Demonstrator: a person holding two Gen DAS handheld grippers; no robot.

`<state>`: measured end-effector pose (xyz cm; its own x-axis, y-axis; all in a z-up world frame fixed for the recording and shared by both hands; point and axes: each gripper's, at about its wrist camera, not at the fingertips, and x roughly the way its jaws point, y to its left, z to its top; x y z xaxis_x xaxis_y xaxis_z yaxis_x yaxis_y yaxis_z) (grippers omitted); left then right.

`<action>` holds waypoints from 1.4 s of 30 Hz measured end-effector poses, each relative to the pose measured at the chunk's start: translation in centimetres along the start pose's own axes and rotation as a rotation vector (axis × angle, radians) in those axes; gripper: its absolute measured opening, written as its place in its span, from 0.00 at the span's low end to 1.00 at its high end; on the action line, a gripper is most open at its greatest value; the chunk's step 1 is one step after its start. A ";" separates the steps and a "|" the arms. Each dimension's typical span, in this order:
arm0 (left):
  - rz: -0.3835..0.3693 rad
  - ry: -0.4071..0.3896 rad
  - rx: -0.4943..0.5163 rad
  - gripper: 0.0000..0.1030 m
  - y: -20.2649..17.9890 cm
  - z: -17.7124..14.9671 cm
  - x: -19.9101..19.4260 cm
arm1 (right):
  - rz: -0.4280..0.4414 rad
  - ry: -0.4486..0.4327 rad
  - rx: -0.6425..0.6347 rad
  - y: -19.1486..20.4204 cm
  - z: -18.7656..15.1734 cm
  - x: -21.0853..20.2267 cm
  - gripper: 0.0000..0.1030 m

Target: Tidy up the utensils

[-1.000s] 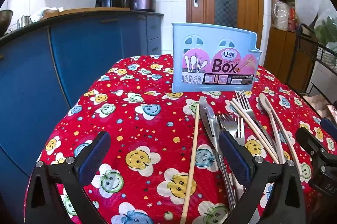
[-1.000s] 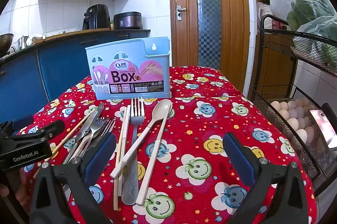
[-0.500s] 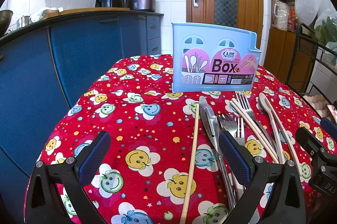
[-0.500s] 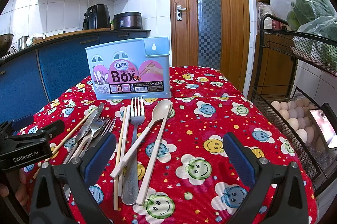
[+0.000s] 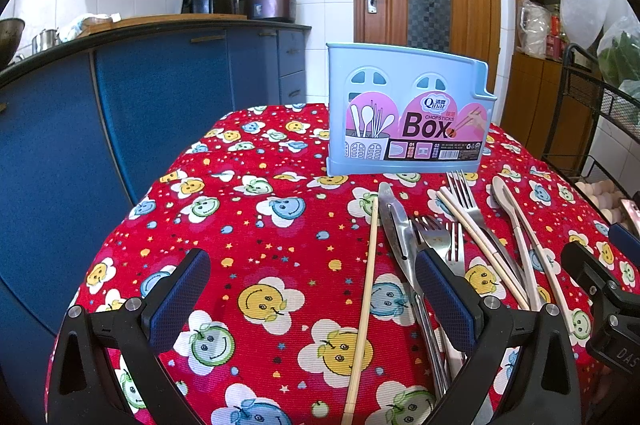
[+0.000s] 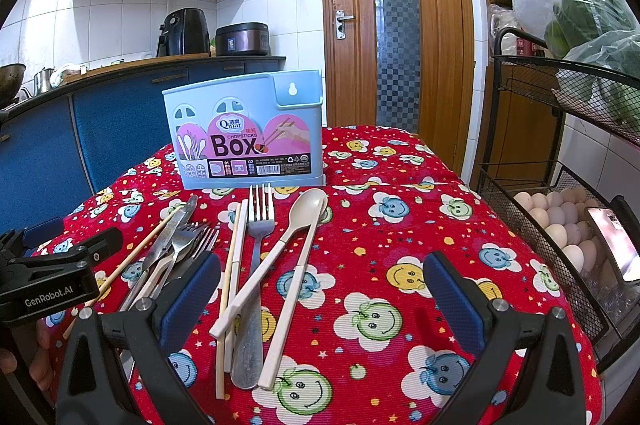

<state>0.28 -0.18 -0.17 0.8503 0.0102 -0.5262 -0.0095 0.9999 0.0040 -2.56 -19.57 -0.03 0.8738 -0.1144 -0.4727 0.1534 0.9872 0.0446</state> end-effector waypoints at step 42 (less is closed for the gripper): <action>0.001 0.006 0.000 0.99 0.0 -0.1 -0.1 | -0.002 0.015 0.000 0.2 -0.2 0.0 1.00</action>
<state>0.13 -0.19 -0.18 0.8473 0.0108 -0.5310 -0.0101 0.9999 0.0041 -2.61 -19.35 -0.17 0.8664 -0.1150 -0.4860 0.1553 0.9869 0.0434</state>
